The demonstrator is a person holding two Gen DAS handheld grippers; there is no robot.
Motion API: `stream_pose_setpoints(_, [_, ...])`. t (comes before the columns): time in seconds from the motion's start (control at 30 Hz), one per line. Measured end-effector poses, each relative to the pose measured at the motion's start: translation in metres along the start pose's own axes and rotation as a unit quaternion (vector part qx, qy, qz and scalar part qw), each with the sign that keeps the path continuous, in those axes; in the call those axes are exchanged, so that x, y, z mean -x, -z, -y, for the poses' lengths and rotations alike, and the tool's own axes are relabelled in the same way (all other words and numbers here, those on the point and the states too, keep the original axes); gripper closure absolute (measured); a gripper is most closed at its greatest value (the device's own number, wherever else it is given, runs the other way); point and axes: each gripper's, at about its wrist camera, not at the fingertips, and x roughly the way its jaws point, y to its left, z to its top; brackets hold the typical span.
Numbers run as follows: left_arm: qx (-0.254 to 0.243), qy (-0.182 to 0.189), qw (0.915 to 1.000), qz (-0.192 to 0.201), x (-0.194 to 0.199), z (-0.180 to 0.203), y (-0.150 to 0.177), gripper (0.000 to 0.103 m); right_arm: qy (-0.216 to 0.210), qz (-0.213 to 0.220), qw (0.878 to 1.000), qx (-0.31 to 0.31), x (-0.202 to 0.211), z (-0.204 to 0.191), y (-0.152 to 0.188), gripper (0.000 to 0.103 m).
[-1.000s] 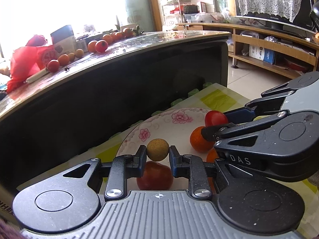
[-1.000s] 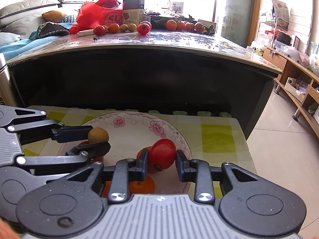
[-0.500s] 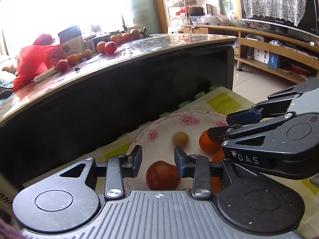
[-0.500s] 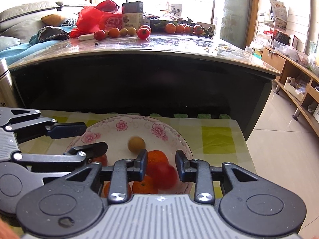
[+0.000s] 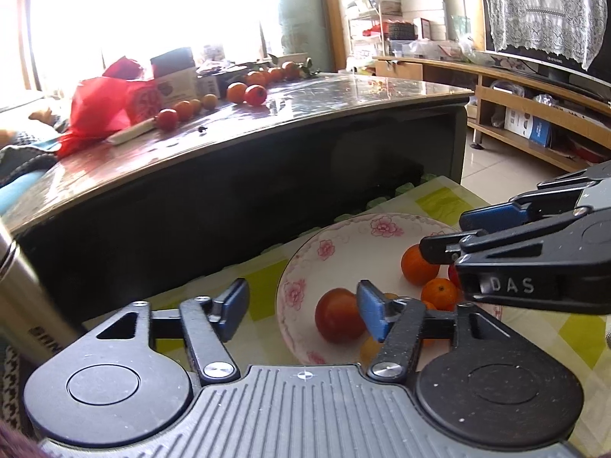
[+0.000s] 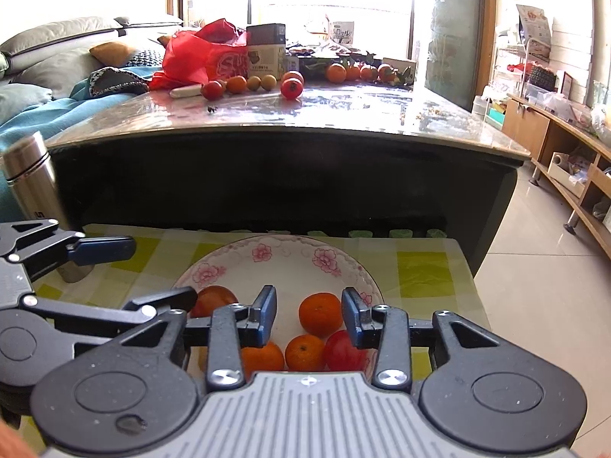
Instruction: Organize fruits
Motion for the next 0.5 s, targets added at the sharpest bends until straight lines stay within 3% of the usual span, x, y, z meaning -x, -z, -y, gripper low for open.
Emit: stream_pose_setpoints(0.5, [0.016, -0.042, 0.9989, 0.013, 0.054, 0.004, 0.017, 0.006, 0.026, -0.015, 1.0, 0.0, 0.06, -0.016, 0.025, 0.051])
